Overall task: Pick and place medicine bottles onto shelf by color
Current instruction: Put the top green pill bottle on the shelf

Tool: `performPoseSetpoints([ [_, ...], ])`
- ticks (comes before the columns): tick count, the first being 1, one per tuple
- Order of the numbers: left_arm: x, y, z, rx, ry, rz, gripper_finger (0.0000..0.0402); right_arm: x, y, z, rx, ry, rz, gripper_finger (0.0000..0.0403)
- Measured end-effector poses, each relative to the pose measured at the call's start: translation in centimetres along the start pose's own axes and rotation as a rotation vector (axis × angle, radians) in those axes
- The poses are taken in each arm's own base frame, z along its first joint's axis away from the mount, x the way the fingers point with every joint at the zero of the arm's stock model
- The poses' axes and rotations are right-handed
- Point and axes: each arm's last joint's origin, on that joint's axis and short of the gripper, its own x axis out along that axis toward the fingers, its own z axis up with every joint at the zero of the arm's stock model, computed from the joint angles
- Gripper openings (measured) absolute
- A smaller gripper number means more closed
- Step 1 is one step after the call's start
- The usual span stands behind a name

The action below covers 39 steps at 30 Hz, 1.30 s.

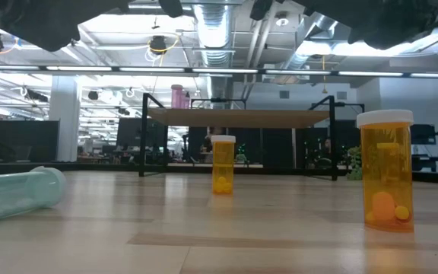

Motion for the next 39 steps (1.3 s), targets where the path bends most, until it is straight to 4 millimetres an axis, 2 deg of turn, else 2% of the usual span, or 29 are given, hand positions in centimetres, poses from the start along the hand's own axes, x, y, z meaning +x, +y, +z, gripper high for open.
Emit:
performPoseSetpoints([
  [9, 0.0, 0.01, 0.04, 0.006, -0.004, 0.002, 0.013, 0.0, 0.0, -0.02, 0.0, 0.002, -0.001, 0.0118],
  [21, 0.02, 0.08, 0.42, 0.007, -0.038, 0.009, 0.0166, -0.04, 0.01, -0.46, 0.003, 0.034, -0.002, 0.0118],
  [39, 0.02, -0.14, 0.0, 0.012, 0.007, -0.006, 0.0167, -0.02, 0.0, -0.16, 0.003, 0.007, -0.003, 0.0118],
])
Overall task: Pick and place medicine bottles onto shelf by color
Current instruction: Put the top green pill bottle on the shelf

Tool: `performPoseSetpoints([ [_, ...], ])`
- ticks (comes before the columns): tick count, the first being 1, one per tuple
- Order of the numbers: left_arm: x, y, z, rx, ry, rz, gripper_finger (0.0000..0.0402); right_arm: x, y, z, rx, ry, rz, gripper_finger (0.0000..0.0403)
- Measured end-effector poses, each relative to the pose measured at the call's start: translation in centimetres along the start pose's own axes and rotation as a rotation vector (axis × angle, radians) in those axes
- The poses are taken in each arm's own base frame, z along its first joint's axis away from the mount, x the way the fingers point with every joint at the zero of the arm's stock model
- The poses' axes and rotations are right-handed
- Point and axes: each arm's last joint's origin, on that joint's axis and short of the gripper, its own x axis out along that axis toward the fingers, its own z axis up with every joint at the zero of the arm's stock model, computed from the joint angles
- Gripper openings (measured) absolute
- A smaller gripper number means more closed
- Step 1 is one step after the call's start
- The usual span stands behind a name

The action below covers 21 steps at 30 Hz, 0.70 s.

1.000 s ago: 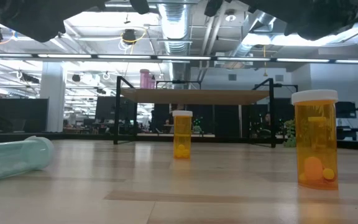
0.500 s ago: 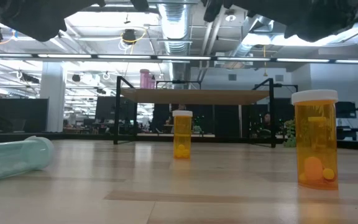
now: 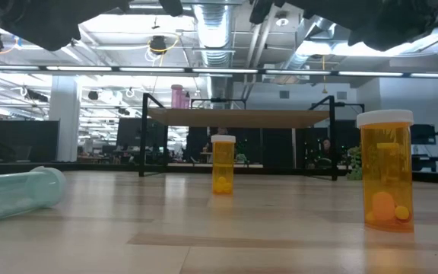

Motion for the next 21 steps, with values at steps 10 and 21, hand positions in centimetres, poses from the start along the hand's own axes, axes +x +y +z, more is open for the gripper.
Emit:
performPoseSetpoints([
  [10, -0.01, 0.0, -0.01, 0.005, 0.002, 0.005, 0.0164, 0.01, -0.01, 0.06, -0.003, -0.004, 0.0, 0.0118],
  [21, -0.02, -0.07, 0.01, 0.017, -0.006, -0.019, 0.0105, 0.01, 0.03, 0.09, -0.002, -0.006, 0.006, 0.0118],
])
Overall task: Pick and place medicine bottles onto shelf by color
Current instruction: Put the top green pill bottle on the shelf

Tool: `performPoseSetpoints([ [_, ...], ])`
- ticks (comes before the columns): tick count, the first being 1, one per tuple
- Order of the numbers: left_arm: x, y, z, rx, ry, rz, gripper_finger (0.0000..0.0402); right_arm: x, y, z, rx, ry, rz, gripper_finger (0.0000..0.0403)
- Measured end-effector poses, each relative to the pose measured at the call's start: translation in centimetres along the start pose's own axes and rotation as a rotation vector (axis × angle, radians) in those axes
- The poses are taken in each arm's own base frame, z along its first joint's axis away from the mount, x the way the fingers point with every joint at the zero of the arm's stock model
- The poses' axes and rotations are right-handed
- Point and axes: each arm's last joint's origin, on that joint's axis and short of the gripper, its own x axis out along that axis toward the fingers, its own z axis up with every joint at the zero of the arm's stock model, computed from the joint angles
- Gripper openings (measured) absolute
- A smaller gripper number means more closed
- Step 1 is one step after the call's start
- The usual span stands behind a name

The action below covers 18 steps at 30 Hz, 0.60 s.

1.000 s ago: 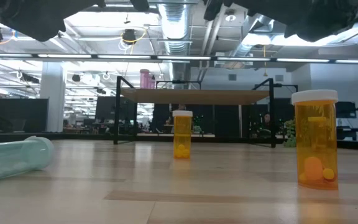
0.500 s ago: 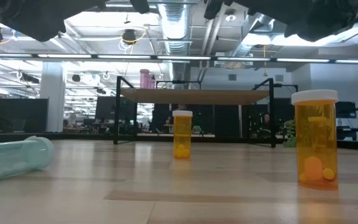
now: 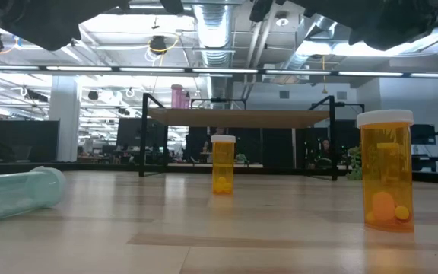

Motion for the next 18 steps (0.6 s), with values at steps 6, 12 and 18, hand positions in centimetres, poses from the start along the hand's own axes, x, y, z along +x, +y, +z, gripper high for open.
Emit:
performPoseSetpoints([
  [6, -0.01, 0.0, -0.01, 0.001, 0.001, 0.0, 0.0111, 0.0, 0.0, -0.04, 0.0, 0.007, 0.001, 0.0118],
  [12, -0.02, 0.0, -0.04, 0.001, 0.004, 0.001, 0.0107, 0.01, 0.0, -0.1, 0.0, 0.014, 0.001, 0.0132],
  [18, -0.04, -0.03, -0.18, 0.002, 0.022, 0.012, 0.0107, 0.01, -0.15, -0.29, 0.02, 0.038, -0.004, 0.0172],
])
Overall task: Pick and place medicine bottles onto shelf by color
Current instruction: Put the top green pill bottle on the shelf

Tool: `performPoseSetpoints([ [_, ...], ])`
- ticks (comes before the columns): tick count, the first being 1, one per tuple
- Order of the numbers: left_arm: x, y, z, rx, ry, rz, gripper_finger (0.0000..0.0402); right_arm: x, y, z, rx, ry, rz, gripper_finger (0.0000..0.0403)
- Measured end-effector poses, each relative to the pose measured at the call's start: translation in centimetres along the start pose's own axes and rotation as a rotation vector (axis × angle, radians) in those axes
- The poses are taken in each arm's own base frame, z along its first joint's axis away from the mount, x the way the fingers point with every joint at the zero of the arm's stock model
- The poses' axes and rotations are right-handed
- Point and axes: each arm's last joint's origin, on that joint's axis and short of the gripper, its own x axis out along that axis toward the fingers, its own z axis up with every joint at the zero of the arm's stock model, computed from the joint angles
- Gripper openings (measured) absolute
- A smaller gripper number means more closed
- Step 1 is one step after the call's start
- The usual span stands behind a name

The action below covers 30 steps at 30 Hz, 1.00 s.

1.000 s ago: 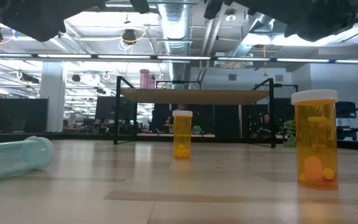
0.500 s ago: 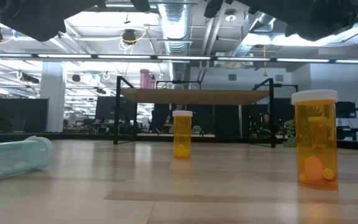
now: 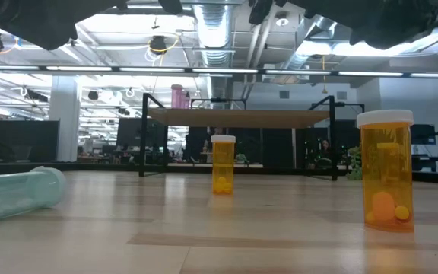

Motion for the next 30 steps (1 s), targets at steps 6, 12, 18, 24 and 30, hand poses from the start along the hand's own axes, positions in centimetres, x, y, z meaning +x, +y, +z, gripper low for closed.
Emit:
performPoseSetpoints([
  [6, 0.0, 0.1, -0.3, 0.006, 0.038, 0.033, 0.0106, 0.0, -0.8, -1.0, 0.02, 0.096, -0.037, 0.0205],
  [12, 0.0, 0.0, -0.5, 0.009, 0.06, 0.04, 0.0106, 0.0, -1.3, -1.4, 0.044, 0.131, -0.049, 0.0225],
  [18, -0.1, 0.1, -0.6, 0.017, 0.117, 0.053, 0.0106, -0.3, -1.4, -1.5, 0.039, 0.218, -0.062, 0.0229],
  [24, -0.3, 0.3, -0.2, 0.011, 0.23, 0.048, 0.0107, -1.2, -1.7, -0.3, 0.031, 0.388, -0.111, 0.0229],
  [30, -0.9, 0.4, -0.8, -0.022, 0.389, 0.054, 0.0107, -2.9, -2.0, 2.3, 0.067, 0.523, -0.144, 0.0228],
])
